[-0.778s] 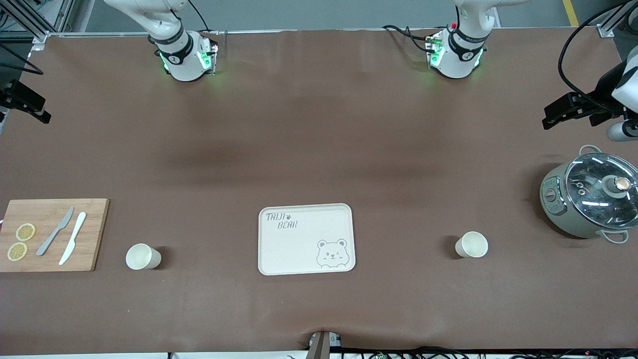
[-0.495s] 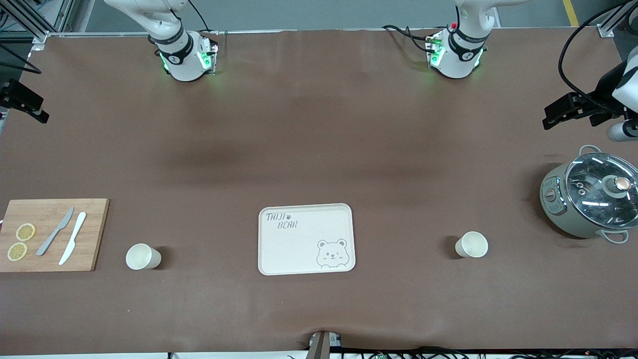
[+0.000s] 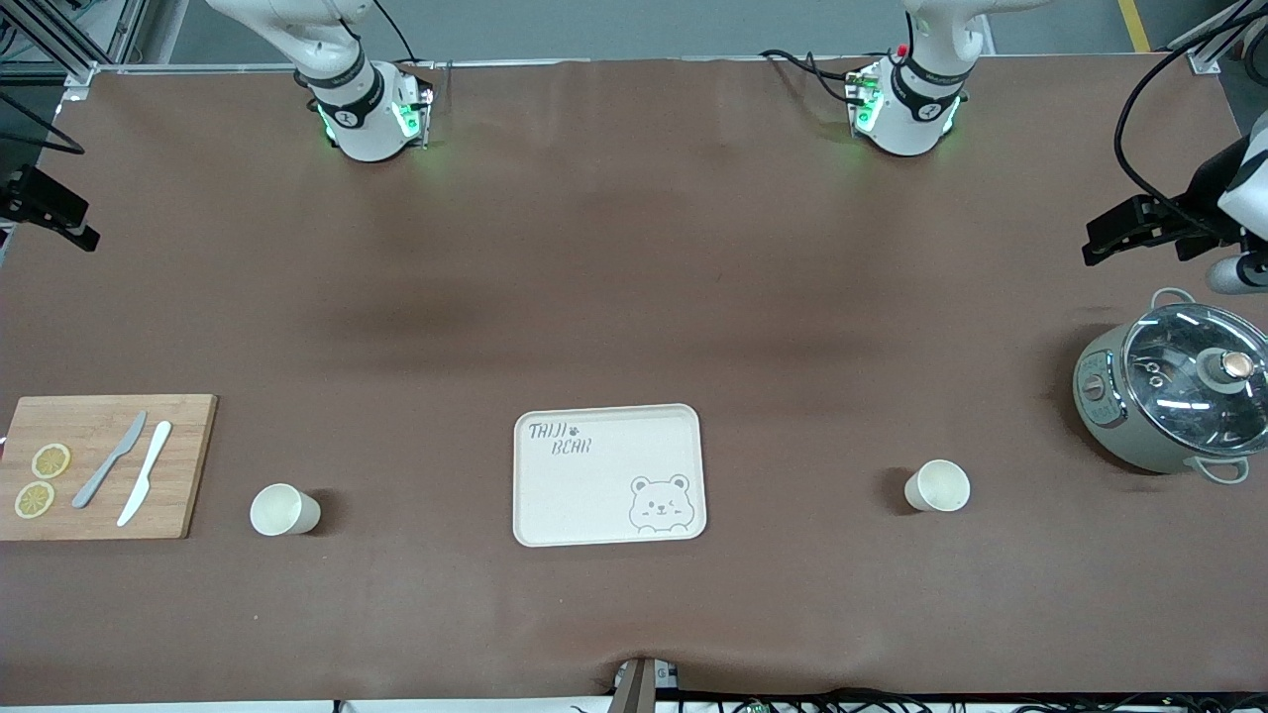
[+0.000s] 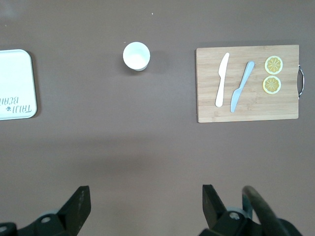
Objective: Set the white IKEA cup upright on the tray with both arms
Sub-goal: 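Reach the left gripper and the right gripper toward the white cups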
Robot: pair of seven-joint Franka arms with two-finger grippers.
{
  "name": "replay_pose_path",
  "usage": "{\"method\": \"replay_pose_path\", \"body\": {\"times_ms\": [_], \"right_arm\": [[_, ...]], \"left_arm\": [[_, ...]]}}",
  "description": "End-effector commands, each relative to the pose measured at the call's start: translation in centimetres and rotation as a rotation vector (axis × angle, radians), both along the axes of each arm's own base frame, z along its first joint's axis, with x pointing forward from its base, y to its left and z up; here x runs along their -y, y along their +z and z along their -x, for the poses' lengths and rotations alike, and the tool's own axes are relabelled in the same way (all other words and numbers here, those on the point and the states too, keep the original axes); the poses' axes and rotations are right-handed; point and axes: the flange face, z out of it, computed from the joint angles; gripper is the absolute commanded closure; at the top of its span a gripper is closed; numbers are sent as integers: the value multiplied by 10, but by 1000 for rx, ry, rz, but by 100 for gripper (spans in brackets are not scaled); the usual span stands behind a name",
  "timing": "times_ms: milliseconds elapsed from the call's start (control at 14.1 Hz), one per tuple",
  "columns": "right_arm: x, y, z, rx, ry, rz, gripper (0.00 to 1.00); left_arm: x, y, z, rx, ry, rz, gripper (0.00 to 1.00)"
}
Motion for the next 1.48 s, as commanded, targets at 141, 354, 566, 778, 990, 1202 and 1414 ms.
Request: {"method": "replay_pose_path", "body": {"times_ms": [141, 354, 566, 778, 990, 1202, 1414], "right_arm": [[2, 7, -6, 14, -13, 15, 0], [4, 2, -10, 7, -3, 1, 0], [-1, 2, -10, 5, 9, 10, 0], [-11, -1, -14, 2, 29, 1, 0], [-51, -4, -27, 45, 97, -7, 0], [-91, -18, -46, 64, 114, -28, 0], [-125, -54, -74, 29, 63, -83, 0]], "left_arm": [[-8, -37, -25, -30, -9, -2, 0], [-11, -69, -47, -34, -15, -2, 0], [-12, -100, -67, -25, -32, 10, 0], [-11, -131, -85, -20, -37, 18, 0], [-14, -165, -101, -13, -51, 24, 0], [-14, -202, -118, -2, -142, -24, 0], [-13, -231, -127, 2, -142, -8, 0]]}}
